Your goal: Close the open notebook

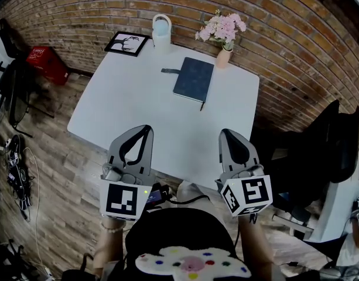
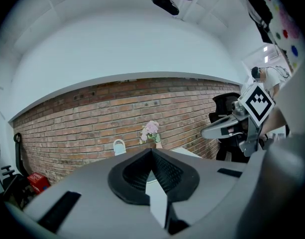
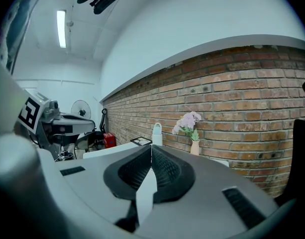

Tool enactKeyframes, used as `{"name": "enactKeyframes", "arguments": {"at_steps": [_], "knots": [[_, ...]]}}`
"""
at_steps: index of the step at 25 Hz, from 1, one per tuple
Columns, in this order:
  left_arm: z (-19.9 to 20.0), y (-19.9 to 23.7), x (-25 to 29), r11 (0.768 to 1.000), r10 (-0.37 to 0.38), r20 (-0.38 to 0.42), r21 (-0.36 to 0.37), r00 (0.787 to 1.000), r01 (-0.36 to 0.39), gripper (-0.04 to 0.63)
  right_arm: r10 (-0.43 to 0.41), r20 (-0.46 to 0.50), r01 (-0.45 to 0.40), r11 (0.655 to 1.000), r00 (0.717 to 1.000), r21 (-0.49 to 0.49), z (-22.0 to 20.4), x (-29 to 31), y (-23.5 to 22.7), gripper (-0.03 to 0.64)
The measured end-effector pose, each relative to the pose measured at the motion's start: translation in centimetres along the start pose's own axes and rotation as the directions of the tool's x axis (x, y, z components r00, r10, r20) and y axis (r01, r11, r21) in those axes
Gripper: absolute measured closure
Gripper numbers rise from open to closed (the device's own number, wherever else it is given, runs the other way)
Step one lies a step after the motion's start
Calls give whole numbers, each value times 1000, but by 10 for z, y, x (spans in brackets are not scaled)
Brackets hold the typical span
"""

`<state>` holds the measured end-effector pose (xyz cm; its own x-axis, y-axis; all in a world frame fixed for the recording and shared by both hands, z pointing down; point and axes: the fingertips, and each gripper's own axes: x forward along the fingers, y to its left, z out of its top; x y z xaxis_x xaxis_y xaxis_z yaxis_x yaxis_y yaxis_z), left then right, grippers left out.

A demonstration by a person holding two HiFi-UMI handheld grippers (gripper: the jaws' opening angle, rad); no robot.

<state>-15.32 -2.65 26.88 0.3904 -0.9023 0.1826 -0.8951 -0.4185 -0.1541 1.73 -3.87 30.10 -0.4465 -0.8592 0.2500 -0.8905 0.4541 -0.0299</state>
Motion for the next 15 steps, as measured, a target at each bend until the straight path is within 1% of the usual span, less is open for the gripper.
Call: {"name": "enactKeyframes", "arguments": {"at_steps": [15], "knots": [[-2,9,1,1000,25,-4,-8,1000,-25,578,5,-4,-5,1000,1000,-15,-1,3,0,583]]}}
